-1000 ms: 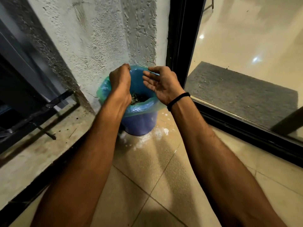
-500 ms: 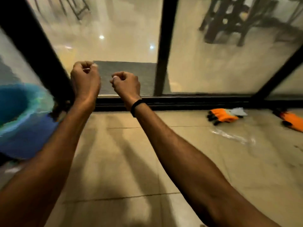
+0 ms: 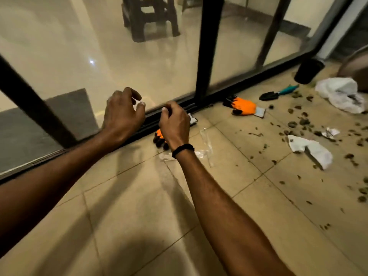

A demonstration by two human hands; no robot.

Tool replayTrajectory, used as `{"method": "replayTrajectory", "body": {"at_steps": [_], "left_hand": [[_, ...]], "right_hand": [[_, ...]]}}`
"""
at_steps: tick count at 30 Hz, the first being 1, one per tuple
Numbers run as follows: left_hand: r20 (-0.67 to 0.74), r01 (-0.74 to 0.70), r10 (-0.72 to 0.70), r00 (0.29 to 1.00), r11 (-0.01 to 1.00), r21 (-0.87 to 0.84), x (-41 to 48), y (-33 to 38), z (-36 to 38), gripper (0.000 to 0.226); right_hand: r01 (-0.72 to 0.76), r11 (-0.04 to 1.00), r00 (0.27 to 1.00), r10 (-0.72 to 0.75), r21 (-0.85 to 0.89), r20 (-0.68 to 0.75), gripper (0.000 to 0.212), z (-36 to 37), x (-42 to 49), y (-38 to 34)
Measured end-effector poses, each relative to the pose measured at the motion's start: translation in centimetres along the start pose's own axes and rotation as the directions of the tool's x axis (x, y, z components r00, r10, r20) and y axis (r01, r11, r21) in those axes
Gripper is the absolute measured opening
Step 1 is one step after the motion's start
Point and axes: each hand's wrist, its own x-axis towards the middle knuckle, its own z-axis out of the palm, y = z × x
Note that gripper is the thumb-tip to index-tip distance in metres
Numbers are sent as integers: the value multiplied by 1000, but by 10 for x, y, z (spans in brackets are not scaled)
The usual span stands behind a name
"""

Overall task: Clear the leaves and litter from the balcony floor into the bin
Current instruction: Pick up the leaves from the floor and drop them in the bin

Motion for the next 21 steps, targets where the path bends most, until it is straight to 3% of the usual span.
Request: {"method": "replayTrajectory", "body": {"at_steps": [7,13,17,21], "left_hand": [[188,-86,80,979,996,26,28,97,107,27],[352,-237,229,908,971,-19,14,184,172,30],[423,-281,284,860,957,-71,-3,232,222,31],[467,-163,214,858,976,-148,-20,271,279,32]], "right_hand": [[-107,994,981,100,-31,-166,24,-95,49,76],[-217,975,913,189,-39,-362,26,-194,62,131],[-276,957,899,225,-89,-376,28,-239,45,155],[-311,932,912,238,-188,-333,37,-273,30,188]]}}
